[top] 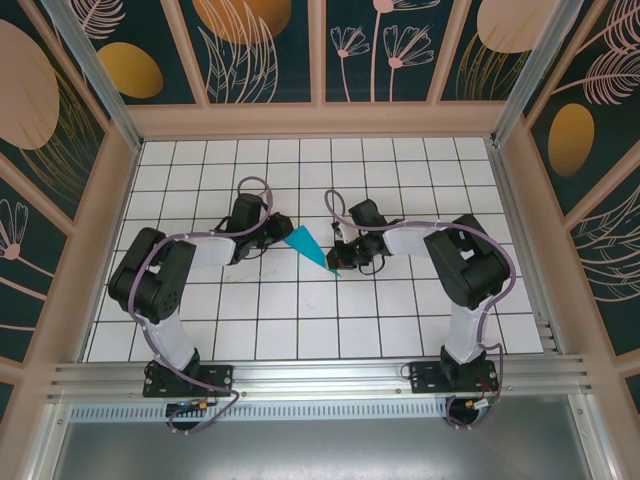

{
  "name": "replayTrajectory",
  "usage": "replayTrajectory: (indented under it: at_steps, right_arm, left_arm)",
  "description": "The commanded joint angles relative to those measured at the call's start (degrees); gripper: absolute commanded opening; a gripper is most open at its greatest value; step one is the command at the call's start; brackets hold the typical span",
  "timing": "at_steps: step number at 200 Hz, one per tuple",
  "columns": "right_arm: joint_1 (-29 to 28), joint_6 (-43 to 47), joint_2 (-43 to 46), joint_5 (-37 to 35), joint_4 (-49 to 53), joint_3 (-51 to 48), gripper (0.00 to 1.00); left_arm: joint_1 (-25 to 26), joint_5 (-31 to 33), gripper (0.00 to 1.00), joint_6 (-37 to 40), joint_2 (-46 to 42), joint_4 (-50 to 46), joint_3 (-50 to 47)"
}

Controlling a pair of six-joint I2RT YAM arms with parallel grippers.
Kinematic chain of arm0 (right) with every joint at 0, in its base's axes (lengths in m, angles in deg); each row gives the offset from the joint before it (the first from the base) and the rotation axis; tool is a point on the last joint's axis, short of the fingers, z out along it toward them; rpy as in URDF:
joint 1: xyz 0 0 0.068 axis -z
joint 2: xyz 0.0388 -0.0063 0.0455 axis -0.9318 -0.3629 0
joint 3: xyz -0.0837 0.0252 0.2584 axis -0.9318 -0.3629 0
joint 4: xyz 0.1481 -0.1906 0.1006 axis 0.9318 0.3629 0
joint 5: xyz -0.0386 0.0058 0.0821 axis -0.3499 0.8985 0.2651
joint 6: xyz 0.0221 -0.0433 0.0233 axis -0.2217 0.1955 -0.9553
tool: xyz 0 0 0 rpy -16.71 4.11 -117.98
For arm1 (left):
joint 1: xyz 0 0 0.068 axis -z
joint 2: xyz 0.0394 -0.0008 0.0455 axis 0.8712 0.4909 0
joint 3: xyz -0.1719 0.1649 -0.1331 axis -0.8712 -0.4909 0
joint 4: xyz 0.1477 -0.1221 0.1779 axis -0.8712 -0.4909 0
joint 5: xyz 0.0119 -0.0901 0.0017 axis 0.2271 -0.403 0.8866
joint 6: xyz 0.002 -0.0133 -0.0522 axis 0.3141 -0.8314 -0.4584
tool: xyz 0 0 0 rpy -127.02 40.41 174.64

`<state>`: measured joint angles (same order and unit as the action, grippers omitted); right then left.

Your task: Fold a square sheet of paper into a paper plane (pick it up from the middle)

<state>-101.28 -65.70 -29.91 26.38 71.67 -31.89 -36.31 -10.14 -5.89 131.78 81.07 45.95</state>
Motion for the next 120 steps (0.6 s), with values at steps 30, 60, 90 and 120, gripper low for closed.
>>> replayTrajectory:
  at_steps: [30,60,90,120]
  right_arm:
    - [0.3,-1.3,-3.5,-6.2,7.3,-3.6,0.05]
    - [0.3,-1.2,-3.7,-6.4,7.6,-3.5,0.04]
    - [0.3,-1.2,-4.1,-6.7,7.8,-3.6,0.04]
    - [0.2,-1.0,-4.7,-8.1,8.6,-3.5,0.04]
  left_arm:
    - [8.8,-1.1,0.12,-5.6,0.1,7.5,-2.8]
    - [10.1,-3.3,0.08,-7.2,2.7,8.7,-4.5]
    - [10.5,-4.3,0.07,-6.2,4.4,7.1,-3.9]
    - [10.5,-1.2,0.06,-5.4,5.9,2.7,-2.0]
